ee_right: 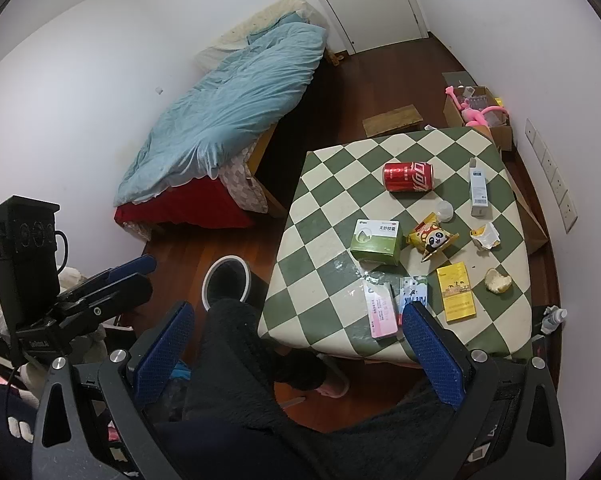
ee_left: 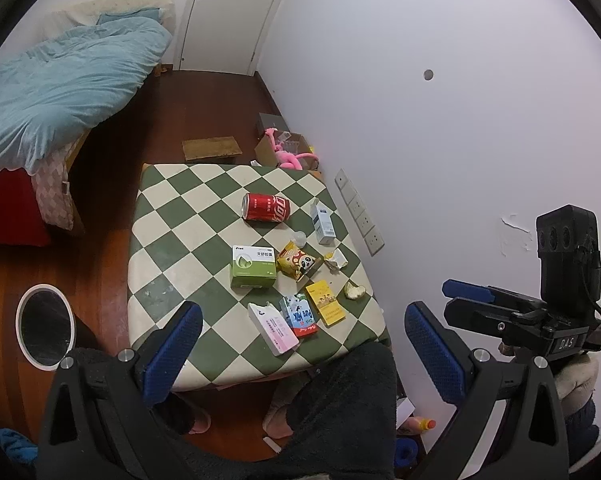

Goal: Collect trash

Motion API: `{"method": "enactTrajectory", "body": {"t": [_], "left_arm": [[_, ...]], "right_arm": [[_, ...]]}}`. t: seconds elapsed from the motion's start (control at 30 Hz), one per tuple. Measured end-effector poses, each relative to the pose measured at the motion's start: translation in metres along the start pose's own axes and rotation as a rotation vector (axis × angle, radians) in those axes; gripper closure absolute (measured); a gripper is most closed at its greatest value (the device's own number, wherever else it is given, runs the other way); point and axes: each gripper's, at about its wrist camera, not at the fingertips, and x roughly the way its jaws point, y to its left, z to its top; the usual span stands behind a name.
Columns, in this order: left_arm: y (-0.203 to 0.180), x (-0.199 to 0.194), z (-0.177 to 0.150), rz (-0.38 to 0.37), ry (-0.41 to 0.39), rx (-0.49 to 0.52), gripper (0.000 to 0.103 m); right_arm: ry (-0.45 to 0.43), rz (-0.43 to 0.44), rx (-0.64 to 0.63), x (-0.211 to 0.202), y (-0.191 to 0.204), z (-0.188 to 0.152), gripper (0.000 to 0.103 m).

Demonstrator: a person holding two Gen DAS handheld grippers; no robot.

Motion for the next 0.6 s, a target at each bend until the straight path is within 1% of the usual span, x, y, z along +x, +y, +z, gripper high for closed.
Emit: {"method": "enactTrajectory", "body": {"t": [0.6], "left_arm": [[-0.0029,-0.0017,0.0018,0.000,-0.006,-0.001,0.000]], "right_arm": [[-0.005,-0.005,-0.007,-0.0012,0.0014,0.0028,0.000]]}}
